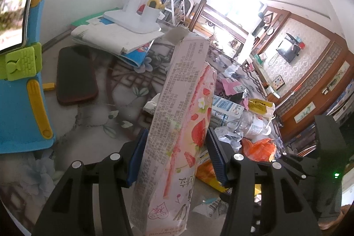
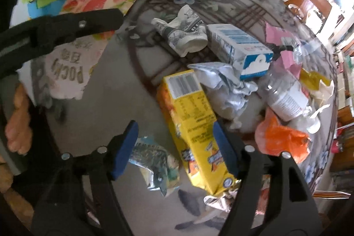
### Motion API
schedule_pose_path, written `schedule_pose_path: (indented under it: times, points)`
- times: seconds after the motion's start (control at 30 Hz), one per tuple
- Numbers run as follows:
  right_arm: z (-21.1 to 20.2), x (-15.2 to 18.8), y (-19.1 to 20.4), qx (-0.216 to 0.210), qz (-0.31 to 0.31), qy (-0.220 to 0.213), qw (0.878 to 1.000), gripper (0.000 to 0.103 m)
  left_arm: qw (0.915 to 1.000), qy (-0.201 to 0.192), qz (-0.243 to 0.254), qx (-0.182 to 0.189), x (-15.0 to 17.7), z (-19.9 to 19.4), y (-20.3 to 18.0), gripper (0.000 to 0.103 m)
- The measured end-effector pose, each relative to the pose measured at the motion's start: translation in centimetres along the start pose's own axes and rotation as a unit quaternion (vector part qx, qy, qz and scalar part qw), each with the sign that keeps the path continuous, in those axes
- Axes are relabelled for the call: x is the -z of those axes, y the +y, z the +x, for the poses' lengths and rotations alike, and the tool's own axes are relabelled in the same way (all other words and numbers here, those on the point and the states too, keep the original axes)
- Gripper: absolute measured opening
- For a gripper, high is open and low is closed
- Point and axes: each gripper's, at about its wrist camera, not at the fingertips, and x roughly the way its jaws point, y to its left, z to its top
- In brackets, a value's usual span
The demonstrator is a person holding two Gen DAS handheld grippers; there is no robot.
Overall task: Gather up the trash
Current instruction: 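Grasp the yellow snack box with the right gripper and lift it, then drop the yellow box in the red bucket while the left gripper drops the pink bag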
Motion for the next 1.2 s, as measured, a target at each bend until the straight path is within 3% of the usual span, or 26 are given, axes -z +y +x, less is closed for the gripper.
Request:
schedule_pose_path:
  times: [0.2,0.4,0.43,0.47,0.6,0.73,0.93,1.2]
  points:
    - [0.1,-0.8,-1.5,-0.01,0.03,-0.008,0.999,0.068,1.0,0.001,-0.003,0.001,0.0,0.0,0.1,0.05]
    - [2.5,-0.8,-1.6,0.002,0.01,0.037,0.999,0.068,1.0,0.001,0.0,0.001,0.1,0.0,0.1,0.05]
    - [2.9,-0.6,-1.5,0.001,0.006,0.045,0.999,0.06,1.0,0.002,0.0,0.001,0.1,0.0,0.1,0.05]
    - [3.2,-0.5,-1.4,-0.006,0.005,0.049,0.999,0.044,1.0,0.002,0.0,0.0,0.1,0.0,0.1,0.05]
    - [2.8,-0.1,-1.2,-0.018,0.004,0.04,0.999,0.037,1.0,0.006,0.002,-0.001,0.2,0.2,0.0,0.05]
    - [0.5,0.6,-1.2,-0.023,0.01,0.0,1.0,0.037,1.0,0.004,0.006,-0.002,0.2,0.2,-0.1,0.05]
    - [-4.2,2.3,-3.2,-0.022,0.072,-0.075,0.994,0.036,0.9998,0.002,0.018,0.003,0.2,0.2,-0.5,0.05]
    - [-8.9,7.9,-6.2,0.004,0.184,-0.157,0.97,0.037,0.9982,-0.013,0.055,0.02,0.6,-0.2,-2.0,0.05]
